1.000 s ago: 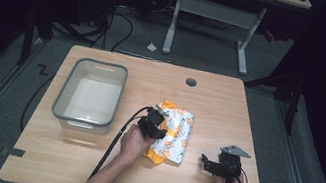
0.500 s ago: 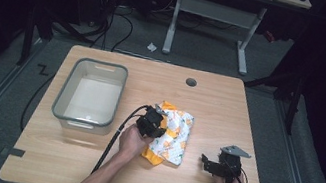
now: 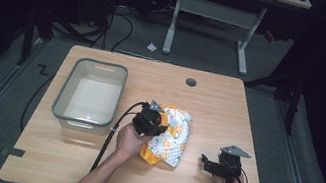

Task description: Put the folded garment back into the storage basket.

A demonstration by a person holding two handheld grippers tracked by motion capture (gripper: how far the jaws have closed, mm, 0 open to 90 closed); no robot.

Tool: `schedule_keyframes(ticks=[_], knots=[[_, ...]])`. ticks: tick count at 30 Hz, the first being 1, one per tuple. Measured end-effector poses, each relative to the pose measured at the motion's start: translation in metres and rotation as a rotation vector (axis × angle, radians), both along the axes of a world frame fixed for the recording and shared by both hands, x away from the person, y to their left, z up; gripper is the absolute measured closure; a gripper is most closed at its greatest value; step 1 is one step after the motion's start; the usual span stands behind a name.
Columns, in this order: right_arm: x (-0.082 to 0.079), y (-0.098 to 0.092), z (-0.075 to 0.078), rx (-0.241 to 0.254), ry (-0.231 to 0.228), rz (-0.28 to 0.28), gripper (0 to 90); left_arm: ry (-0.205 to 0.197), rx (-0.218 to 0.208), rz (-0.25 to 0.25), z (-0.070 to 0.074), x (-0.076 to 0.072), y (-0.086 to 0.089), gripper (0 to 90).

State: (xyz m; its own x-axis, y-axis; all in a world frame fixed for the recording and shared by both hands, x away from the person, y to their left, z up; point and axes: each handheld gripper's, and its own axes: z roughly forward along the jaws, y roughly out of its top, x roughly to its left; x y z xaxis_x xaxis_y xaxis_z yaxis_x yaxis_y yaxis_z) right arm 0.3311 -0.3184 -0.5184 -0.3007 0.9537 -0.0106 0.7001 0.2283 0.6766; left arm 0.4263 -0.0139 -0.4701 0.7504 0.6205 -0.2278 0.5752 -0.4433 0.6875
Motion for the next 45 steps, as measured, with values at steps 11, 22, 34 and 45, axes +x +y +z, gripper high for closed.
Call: schedule_keyframes(ticks=[11,22,34,45], knots=[[0.0,0.0,0.0,0.0,0.0,0.001,16.5,-0.028,-0.048,0.006,0.018,-0.006,0.016,70.8],[0.0,0.0,0.0,0.0,0.0,0.002,16.5,-0.05,-0.08,0.015,0.032,-0.012,0.03,70.7],[0.0,0.0,0.0,0.0,0.001,0.002,16.5,-0.069,-0.105,0.029,0.045,-0.018,0.047,70.7],[0.0,0.0,0.0,0.0,0.0,0.003,16.5,-0.1,-0.145,0.064,0.063,-0.023,0.072,70.6]])
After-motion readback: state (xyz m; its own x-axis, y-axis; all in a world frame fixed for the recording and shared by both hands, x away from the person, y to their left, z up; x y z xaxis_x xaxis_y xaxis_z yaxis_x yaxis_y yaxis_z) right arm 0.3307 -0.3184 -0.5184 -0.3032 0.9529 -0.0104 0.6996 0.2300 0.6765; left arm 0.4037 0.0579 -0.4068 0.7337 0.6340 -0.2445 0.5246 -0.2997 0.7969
